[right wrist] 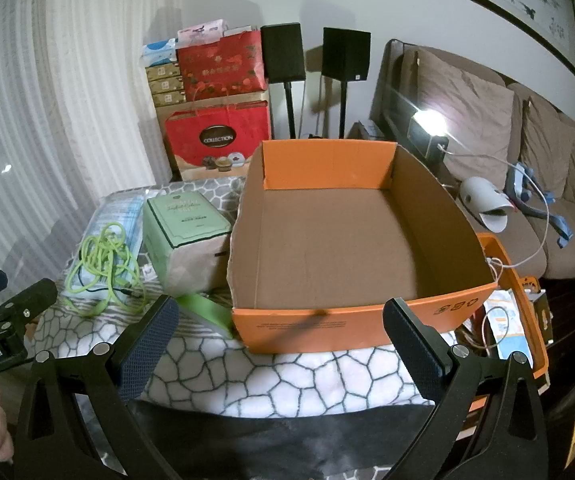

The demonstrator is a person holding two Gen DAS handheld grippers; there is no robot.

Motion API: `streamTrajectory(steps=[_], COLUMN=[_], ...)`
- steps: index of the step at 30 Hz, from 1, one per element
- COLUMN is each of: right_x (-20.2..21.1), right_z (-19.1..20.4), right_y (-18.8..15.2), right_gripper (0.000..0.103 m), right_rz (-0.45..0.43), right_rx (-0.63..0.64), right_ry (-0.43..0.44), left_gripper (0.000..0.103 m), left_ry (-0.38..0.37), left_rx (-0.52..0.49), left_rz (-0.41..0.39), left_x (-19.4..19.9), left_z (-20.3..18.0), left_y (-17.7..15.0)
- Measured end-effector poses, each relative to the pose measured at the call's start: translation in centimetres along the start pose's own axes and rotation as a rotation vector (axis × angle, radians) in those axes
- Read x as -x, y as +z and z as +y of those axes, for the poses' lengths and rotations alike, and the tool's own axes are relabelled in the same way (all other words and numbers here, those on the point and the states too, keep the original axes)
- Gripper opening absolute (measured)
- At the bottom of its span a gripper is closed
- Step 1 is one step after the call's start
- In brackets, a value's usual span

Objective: Organize objects

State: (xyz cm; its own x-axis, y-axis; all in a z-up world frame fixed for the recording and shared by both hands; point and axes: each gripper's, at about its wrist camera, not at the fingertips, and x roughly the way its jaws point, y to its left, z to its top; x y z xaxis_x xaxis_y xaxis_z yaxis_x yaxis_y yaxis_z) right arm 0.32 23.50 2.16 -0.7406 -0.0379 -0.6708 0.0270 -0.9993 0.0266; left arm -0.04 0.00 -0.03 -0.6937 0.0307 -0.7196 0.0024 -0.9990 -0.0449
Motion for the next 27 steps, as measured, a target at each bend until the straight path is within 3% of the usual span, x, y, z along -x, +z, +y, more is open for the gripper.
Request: streamTrajectory(steps=[27], right_x=[-0.05], right_z=[-0.04], right_y=[0.05], right_gripper=[0.103], right_rz=[0.004], right_rx=[-0.002], right_ry=[0.001], left_gripper=[0.103], left_ry=[0.002], left_rx=[-0.001], left_rz=[0.002], left_x=[-0.01], left_z=[-0.01], left_y=[0.01])
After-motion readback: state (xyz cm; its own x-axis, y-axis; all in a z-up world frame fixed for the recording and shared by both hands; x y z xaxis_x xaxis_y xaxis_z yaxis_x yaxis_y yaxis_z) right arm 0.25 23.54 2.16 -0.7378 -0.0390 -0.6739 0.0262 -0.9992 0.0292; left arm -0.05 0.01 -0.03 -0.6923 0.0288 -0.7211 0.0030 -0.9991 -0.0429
